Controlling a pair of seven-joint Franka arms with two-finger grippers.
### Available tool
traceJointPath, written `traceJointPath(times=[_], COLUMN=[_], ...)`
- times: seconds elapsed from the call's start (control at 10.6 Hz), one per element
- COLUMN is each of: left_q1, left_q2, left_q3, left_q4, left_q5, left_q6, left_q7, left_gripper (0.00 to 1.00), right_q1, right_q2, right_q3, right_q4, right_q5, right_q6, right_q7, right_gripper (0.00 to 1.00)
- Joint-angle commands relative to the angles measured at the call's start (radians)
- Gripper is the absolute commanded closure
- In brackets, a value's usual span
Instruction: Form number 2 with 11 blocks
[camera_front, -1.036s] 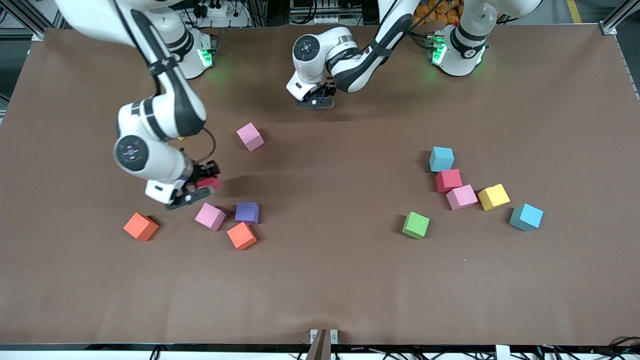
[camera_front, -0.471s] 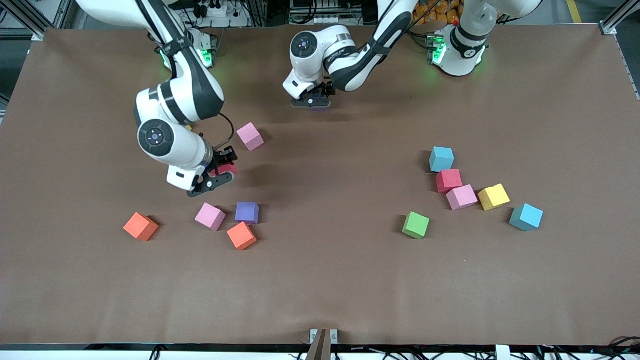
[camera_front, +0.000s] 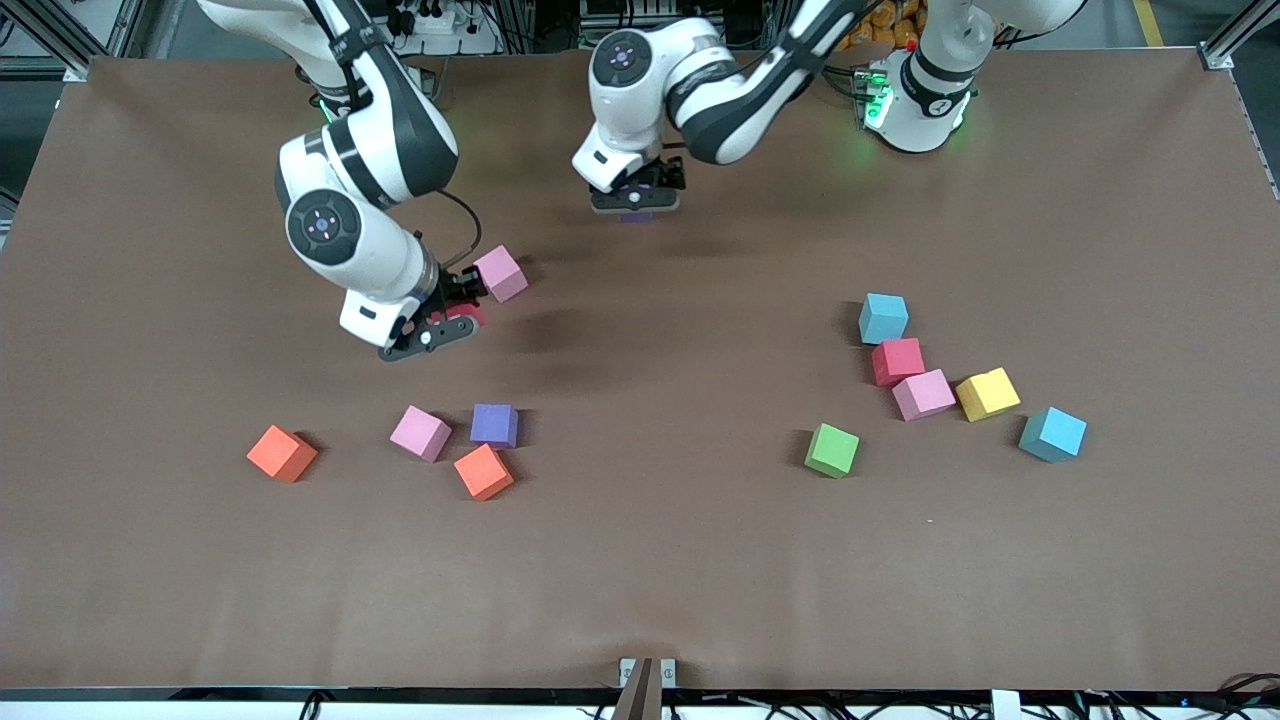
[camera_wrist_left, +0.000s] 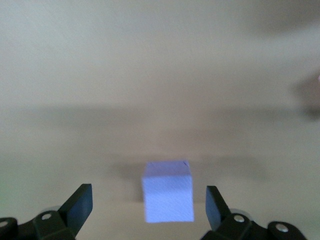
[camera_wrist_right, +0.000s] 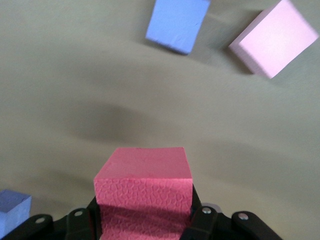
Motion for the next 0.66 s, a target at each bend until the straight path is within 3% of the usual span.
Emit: traceJointPath(times=[0.0,0.38,0.56], left_q1=[0.142,0.435,0.55], left_q2=[-0.08,-0.058,0.023], left_q3=[-0.005,-0.005,-0.005], left_q4=[-0.034,-0.006,0.105], left_q5=[0.019,0.018,0.019], left_q6=[-0.018,-0.038,-0.038], left_q7=[0.109,0.395,0.557], left_gripper=[0.0,0.0,0.0], right_q1=[0.13,0.351,0.394], right_q2=[-0.096,-0.058,-0.045], right_q3=[-0.004,-0.004,-0.004], right_q4=[-0.103,-0.104,-0.121], right_q5=[0.022,-0.118,-0.118], right_q6=[0.043,0.086,0.098], right_q7=[0.031,-0.092,-0.25], right_gripper=[1.0,1.0,1.0])
